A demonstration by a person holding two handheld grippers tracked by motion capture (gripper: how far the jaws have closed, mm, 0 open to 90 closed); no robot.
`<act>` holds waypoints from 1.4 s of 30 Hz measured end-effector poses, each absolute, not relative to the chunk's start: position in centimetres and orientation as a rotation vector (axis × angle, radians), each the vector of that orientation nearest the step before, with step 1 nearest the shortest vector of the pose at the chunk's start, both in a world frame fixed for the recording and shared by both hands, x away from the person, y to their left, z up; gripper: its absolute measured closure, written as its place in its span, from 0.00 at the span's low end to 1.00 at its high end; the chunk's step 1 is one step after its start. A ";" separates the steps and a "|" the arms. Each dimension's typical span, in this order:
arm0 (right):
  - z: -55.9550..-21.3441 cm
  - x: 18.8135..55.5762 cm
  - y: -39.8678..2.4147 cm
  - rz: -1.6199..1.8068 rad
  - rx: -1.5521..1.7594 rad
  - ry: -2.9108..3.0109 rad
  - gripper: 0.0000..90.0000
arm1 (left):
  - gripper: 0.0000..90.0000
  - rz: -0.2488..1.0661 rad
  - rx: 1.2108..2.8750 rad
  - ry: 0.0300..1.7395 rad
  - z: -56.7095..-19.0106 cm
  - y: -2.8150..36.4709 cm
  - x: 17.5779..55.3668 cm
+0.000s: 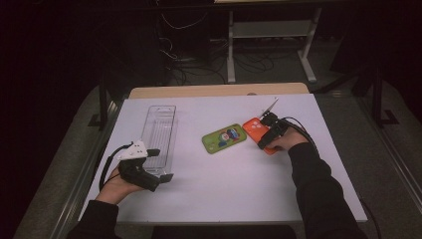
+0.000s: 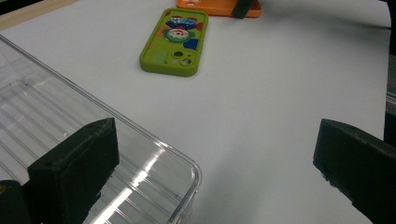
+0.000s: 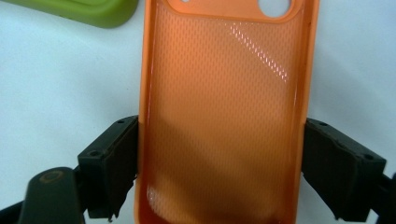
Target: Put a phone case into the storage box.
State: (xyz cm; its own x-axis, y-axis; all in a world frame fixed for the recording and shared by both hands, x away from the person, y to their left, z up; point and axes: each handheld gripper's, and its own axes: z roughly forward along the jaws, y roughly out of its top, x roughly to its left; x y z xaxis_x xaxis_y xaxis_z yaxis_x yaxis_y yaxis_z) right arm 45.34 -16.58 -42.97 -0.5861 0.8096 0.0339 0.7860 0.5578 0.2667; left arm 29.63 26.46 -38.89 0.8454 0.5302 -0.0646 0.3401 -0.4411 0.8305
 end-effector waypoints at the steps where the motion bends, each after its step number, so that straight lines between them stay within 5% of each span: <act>1: -42.9 45.3 -16.6 0.388 1.381 2.689 0.17 | 0.00 0.253 2.073 0.635 -38.9 26.5 29.6; 17: -40.3 44.5 -18.8 0.522 1.366 2.683 0.17 | 0.00 0.224 2.076 0.611 -37.8 25.8 30.6; 42: -37.1 41.0 -17.7 0.636 1.107 2.772 0.17 | 0.00 0.153 2.097 0.449 -35.1 18.0 35.5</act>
